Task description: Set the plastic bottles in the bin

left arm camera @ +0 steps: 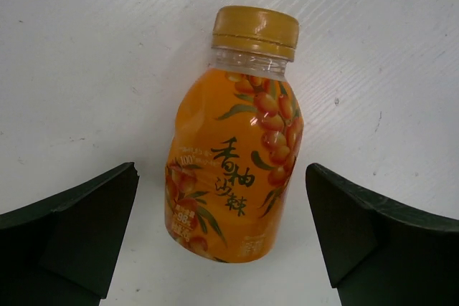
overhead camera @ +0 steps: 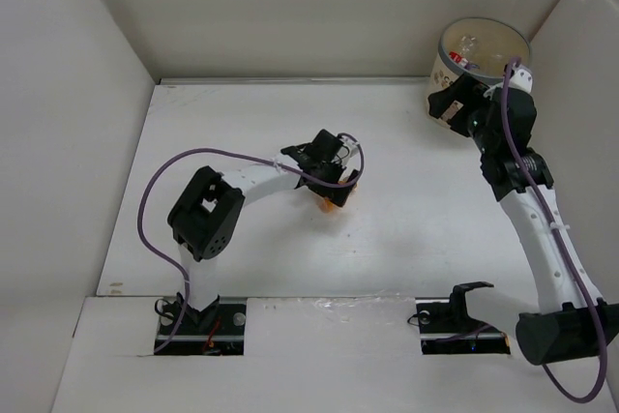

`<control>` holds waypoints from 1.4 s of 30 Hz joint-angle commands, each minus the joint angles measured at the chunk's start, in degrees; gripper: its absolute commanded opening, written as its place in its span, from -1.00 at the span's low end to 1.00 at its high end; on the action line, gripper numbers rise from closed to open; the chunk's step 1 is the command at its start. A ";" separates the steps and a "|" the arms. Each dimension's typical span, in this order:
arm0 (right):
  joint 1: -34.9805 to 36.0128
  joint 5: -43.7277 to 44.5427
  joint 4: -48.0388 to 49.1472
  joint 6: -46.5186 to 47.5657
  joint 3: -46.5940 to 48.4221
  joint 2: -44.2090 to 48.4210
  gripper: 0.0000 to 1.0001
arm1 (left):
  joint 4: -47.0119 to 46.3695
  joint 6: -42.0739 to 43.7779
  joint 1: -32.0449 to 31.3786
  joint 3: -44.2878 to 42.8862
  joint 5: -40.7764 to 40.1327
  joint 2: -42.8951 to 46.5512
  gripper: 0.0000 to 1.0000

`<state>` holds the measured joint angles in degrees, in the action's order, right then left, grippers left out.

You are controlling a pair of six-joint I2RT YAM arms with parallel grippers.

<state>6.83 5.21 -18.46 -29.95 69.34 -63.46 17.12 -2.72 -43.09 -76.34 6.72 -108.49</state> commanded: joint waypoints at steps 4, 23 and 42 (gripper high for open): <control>1.08 -2.93 1.93 1.21 -0.78 2.81 1.00 | -0.34 -0.97 -1.03 0.75 -1.97 0.57 1.00; 0.11 -11.16 -6.68 3.85 9.58 7.66 1.00 | -5.79 -6.51 -1.56 5.76 -0.12 3.45 -1.00; 2.40 -45.55 34.01 -11.79 -6.41 -4.74 1.00 | -26.96 -14.23 -1.56 -6.19 17.62 19.28 -1.00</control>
<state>8.78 -38.35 6.55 -39.44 61.10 -68.86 -4.25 -14.13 -44.42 -81.49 18.87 -90.74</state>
